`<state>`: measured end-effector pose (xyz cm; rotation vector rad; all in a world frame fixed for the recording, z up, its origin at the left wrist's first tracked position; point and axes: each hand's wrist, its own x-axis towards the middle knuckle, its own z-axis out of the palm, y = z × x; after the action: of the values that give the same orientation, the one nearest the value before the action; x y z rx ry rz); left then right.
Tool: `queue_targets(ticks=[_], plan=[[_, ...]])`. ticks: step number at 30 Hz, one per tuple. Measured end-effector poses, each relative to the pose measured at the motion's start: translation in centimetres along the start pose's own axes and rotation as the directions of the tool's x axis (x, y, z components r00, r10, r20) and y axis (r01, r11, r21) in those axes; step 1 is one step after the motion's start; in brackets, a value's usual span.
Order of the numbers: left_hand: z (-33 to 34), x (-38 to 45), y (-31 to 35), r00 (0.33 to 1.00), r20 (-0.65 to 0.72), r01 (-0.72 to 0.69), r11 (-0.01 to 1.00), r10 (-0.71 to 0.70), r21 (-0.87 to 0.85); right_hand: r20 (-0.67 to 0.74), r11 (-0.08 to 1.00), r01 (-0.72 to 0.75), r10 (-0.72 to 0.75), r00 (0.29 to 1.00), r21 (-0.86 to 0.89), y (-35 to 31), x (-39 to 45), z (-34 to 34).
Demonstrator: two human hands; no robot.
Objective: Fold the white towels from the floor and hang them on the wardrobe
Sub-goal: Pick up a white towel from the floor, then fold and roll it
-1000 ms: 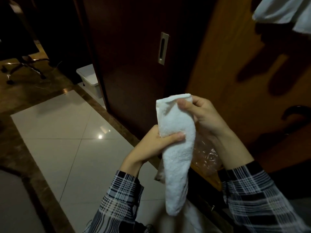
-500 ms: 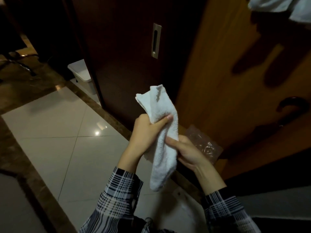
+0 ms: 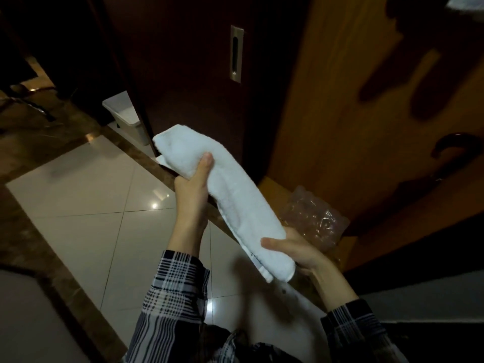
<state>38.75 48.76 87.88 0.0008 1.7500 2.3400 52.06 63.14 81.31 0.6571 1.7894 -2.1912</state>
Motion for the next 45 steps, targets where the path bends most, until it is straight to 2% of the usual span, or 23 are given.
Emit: queue_targets(ticks=[4, 7, 9, 11, 13, 15, 19, 22, 23, 25, 26, 28, 29, 30, 32, 36, 40, 43, 45], plan=[[-0.6, 0.4, -0.4, 0.998, -0.058, -0.002, 0.994, -0.005, -0.112, 0.013, 0.985, 0.026, -0.029, 0.999, 0.171, 0.2, -0.3, -1.0], [-1.1, 0.6, -0.6, 0.998, -0.056, -0.021, 0.990, 0.013, -0.138, -0.009, 0.987, 0.050, -0.050, 0.999, 0.154, 0.1, -0.6, -1.5], [-1.3, 0.8, -0.9, 0.999, -0.050, -0.012, 0.985, 0.004, -0.174, -0.087, 0.996, 0.079, -0.076, 0.993, 0.041, -0.6, -0.9, -2.0], [-1.5, 0.9, -1.2, 0.998, -0.063, 0.011, 0.975, -0.026, -0.224, -0.193, 0.978, 0.081, -0.119, 0.974, -0.195, -1.8, -1.2, -2.6], [-1.5, 1.2, -1.4, 0.994, -0.097, 0.023, 0.965, -0.050, -0.261, -0.286, 0.893, 0.071, -0.217, 0.933, -0.445, -3.2, -1.2, -3.1], [-1.5, 1.7, -1.3, 0.991, -0.125, 0.003, 0.965, -0.037, -0.264, -0.353, 0.809, 0.072, -0.332, 0.875, -0.583, -4.6, -1.1, -3.9], [-1.5, 3.2, -0.2, 0.995, -0.030, -0.099, 0.988, 0.096, -0.121, -0.452, 0.639, -0.030, -0.510, 0.732, -0.768, -8.1, -1.7, -6.3], [-0.8, 5.0, 1.3, 0.952, 0.149, -0.288, 0.946, 0.267, 0.151, -0.447, 0.468, -0.134, -0.663, 0.600, -0.874, -11.6, -3.1, -8.6], [-0.3, 5.8, 1.9, 0.912, 0.232, -0.393, 0.882, 0.338, 0.260, -0.413, 0.372, -0.192, -0.721, 0.556, -0.908, -12.8, -3.7, -9.4], [1.5, 7.0, 3.2, 0.785, 0.429, -0.610, 0.677, 0.446, 0.413, -0.299, 0.168, -0.300, -0.831, 0.469, -0.939, -14.9, -4.6, -10.5], [2.9, 7.4, 3.9, 0.707, 0.523, -0.705, 0.539, 0.477, 0.461, -0.232, 0.070, -0.353, -0.868, 0.439, -0.933, -15.8, -5.1, -10.9], [6.1, 7.9, 5.4, 0.522, 0.684, -0.839, 0.159, 0.510, 0.521, -0.162, -0.063, -0.440, -0.875, 0.456, -0.896, -17.4, -6.1, -11.0], [7.9, 8.1, 6.1, 0.418, 0.744, -0.859, -0.041, 0.521, 0.511, -0.140, -0.100, -0.467, -0.881, 0.451, -0.879, -18.1, -6.4, -11.2], [9.7, 8.3, 6.9, 0.333, 0.785, -0.852, -0.190, 0.523, 0.488, -0.113, -0.138, -0.494, -0.888, 0.445, -0.859, -18.8, -6.8, -11.6], [13.3, 8.7, 9.0, 0.223, 0.846, -0.807, -0.395, 0.484, 0.438, -0.043, -0.220, -0.561, -0.908, 0.417, -0.798, -20.8, -7.9, -12.8], [19.7, 10.1, 13.6, 0.109, 0.878, -0.724, -0.567, 0.467, 0.392, 0.059, -0.288, -0.722, -0.944, 0.325, -0.629, -26.4, -10.5, -16.0], [25.8, 10.9, 19.5, 0.002, 0.873, -0.631, -0.677, 0.488, 0.379, 0.121, -0.231, -0.812, -0.973, 0.196, -0.537, -32.8, -13.6, -18.1], [29.8, 11.5, 23.7, -0.052, 0.854, -0.594, -0.703, 0.518, 0.391, 0.133, -0.198, -0.829, -0.980, 0.151, -0.523, -37.4, -15.7, -18.7], [32.6, 12.1, 26.2, -0.091, 0.834, -0.595, -0.701, 0.545, 0.393, 0.085, -0.178, -0.827, -0.984, 0.157, -0.533, -40.3, -16.8, -19.3]])
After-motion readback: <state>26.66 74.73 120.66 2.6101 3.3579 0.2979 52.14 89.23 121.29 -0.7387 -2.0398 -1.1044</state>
